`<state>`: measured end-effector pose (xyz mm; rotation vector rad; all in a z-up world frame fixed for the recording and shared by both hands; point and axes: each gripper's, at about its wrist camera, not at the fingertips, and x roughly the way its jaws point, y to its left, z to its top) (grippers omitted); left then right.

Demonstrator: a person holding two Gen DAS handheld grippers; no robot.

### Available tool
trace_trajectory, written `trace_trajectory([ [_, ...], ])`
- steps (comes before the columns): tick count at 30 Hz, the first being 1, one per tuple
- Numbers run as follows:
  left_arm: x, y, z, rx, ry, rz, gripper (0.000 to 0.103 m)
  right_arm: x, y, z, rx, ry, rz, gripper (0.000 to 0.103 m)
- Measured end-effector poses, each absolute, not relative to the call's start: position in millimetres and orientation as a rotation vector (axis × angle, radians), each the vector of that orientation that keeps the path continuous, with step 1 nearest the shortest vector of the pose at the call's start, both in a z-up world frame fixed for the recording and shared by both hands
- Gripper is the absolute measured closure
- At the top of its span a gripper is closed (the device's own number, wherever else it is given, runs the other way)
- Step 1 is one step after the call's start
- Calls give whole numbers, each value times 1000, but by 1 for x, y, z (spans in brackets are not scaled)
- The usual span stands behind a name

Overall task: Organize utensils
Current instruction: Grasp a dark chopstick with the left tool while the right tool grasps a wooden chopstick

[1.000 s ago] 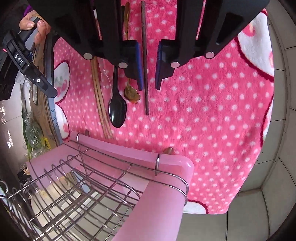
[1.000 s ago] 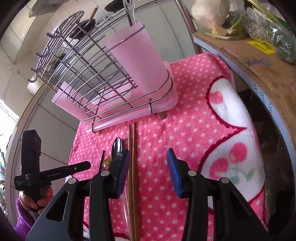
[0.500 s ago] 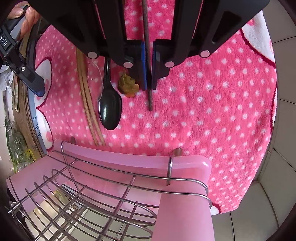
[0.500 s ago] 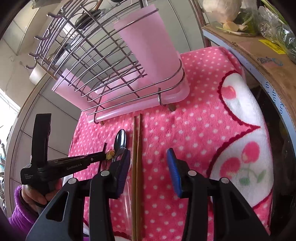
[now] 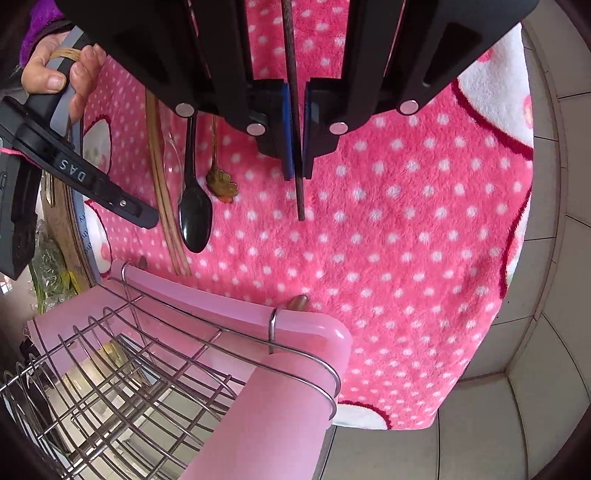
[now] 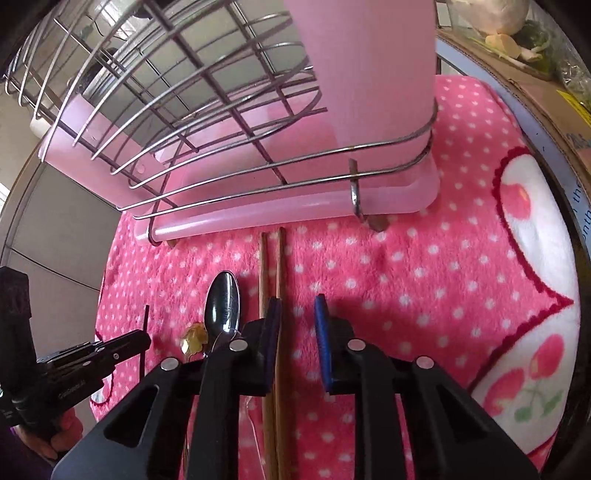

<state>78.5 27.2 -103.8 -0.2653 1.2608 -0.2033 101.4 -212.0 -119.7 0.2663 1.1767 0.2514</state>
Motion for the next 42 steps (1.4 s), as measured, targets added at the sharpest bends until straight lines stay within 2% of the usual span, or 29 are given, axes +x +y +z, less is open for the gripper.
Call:
trace_trajectory([
  [10, 85, 30, -117, -275, 1296, -225, 99, 111, -191, -123, 174, 1197, 218, 86],
  [14, 89, 25, -120, -268, 1305, -228, 99, 107, -191, -120, 180, 1185, 211, 97],
  [26, 116, 16, -120, -240, 1388, -244, 97, 75, -256, -116, 291, 1211, 151, 97],
  [32, 121, 14, -120, -223, 1403, -232, 96, 81, -249, -125, 257, 1234, 165, 95],
  [42, 105, 15, -116, -232, 1332, -223, 99, 65, -266, -116, 336, 1102, 187, 97],
])
